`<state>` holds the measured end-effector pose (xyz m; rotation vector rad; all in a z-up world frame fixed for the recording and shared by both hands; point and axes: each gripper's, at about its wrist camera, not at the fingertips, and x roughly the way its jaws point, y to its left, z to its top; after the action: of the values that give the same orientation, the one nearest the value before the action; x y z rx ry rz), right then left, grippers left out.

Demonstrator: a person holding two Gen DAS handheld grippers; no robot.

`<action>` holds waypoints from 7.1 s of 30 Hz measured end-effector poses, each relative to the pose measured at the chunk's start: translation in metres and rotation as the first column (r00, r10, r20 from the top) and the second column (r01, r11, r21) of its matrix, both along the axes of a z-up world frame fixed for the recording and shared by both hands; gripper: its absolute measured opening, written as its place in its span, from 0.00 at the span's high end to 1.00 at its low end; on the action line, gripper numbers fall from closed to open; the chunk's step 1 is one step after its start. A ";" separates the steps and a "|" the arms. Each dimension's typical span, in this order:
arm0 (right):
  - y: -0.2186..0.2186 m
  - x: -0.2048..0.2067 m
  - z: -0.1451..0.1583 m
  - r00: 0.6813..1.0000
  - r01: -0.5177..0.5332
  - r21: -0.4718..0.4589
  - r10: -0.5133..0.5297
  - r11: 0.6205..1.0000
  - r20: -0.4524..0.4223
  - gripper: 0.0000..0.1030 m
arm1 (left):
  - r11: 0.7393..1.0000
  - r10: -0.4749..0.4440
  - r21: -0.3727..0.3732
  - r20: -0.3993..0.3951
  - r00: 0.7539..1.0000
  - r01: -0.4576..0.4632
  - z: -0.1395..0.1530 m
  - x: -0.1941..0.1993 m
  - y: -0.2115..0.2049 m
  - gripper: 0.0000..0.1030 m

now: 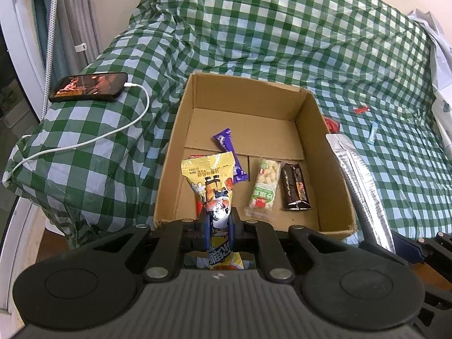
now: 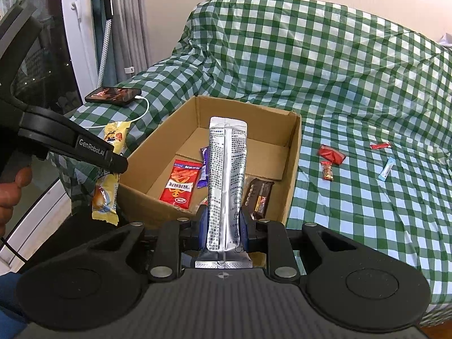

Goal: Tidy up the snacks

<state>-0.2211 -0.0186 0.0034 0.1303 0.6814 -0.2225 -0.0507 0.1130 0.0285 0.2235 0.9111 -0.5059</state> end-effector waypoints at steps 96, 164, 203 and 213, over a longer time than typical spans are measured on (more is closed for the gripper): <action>0.002 0.034 0.003 0.995 0.037 0.042 -0.033 0.998 -0.090 0.07 | 0.996 0.000 0.086 0.059 0.998 -0.005 -0.010 0.003 -0.003 0.00; 0.017 -0.024 0.021 0.997 0.081 0.027 -0.081 0.996 0.007 0.05 | 0.997 -0.024 0.081 0.139 0.990 0.013 0.010 -0.047 0.021 0.00; -0.011 -0.010 -0.001 0.992 0.125 0.125 -0.121 0.984 -0.042 0.05 | 0.986 -0.052 0.163 0.110 0.993 0.034 -0.003 -0.037 -0.011 0.00; -0.027 -0.009 -0.006 0.989 0.148 0.161 -0.143 0.976 -0.046 0.05 | 0.980 -0.076 0.192 0.111 0.991 0.054 -0.003 -0.035 -0.031 0.00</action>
<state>-0.2299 -0.0459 -0.0030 0.3358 0.7249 -0.3097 -0.0862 0.0815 0.0260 0.4528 0.8389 -0.4620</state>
